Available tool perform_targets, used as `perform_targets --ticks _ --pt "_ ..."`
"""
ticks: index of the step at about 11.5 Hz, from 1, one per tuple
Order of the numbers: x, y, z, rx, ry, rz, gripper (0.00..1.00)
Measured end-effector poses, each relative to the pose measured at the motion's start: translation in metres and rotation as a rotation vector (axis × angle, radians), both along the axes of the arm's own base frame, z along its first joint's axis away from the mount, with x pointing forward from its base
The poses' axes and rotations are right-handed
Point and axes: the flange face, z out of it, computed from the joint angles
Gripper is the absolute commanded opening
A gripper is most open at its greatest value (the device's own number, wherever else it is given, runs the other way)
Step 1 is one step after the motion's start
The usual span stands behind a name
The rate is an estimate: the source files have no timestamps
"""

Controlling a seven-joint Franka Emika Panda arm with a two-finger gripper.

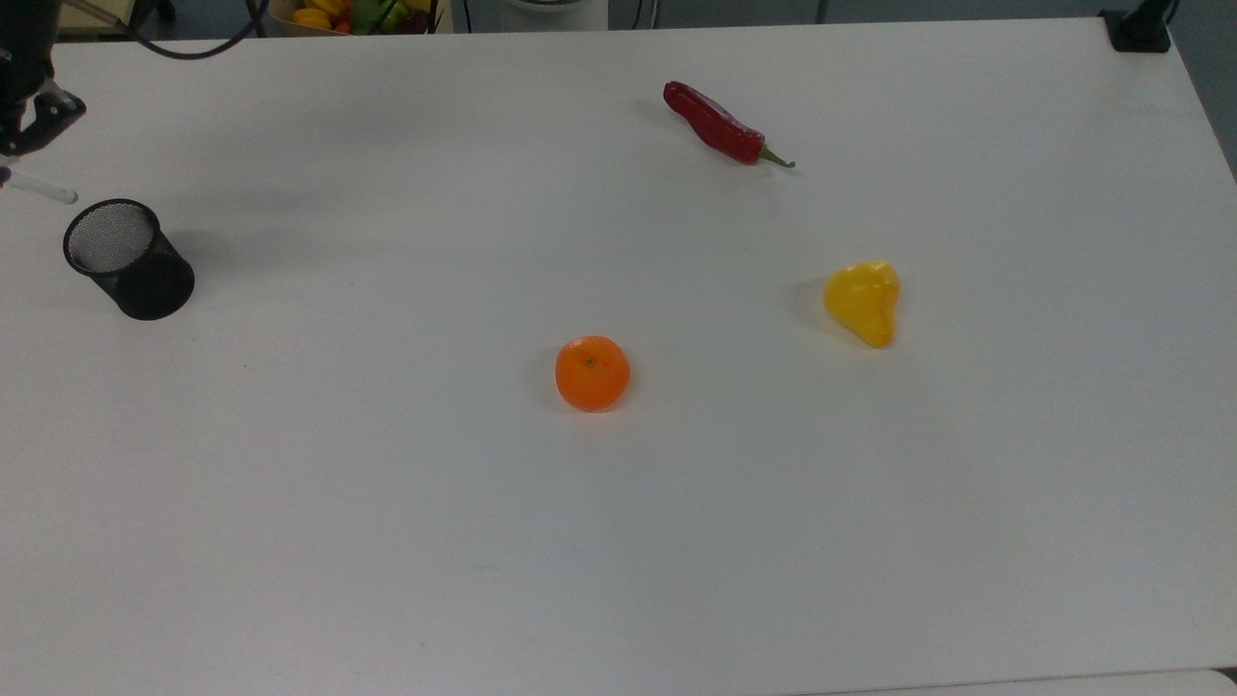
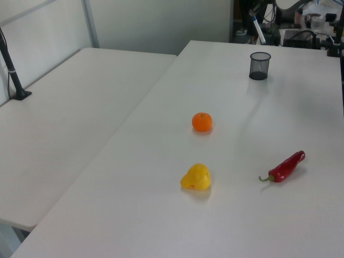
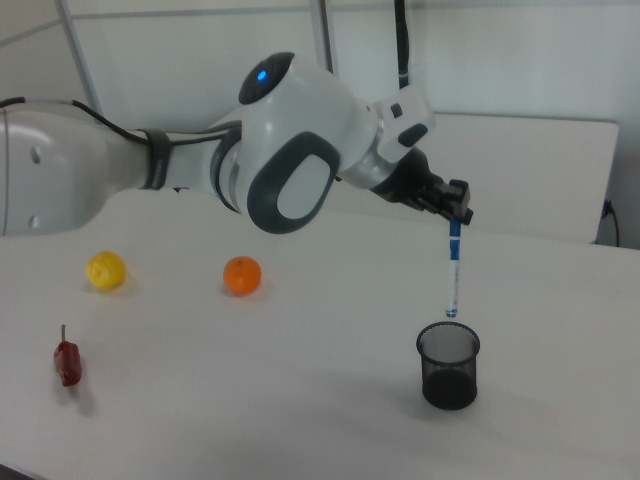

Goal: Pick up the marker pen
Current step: 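Lift the marker out of the cup and carry it toward the orange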

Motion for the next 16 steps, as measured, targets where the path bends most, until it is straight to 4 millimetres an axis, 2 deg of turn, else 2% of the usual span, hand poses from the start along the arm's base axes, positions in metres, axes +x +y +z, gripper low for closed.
perform_targets --ticks 2,3,5,8,9,10,12,13,16 --pt "-0.006 0.019 0.024 0.041 0.011 0.010 0.00" --pt "-0.004 0.040 0.031 0.076 0.034 0.023 0.00" --pt "0.004 0.094 0.034 0.149 0.090 0.056 0.00" --pt "0.016 0.177 0.019 0.238 0.200 0.088 0.00" --pt "0.017 0.202 0.013 0.260 0.239 0.097 0.00" --pt "0.018 0.218 0.008 0.276 0.266 0.099 0.00" --pt "0.015 0.266 -0.011 0.338 0.350 0.096 0.00" --pt "0.014 0.283 -0.018 0.375 0.380 0.094 0.00" --pt "0.012 0.353 -0.057 0.484 0.472 0.073 0.00"
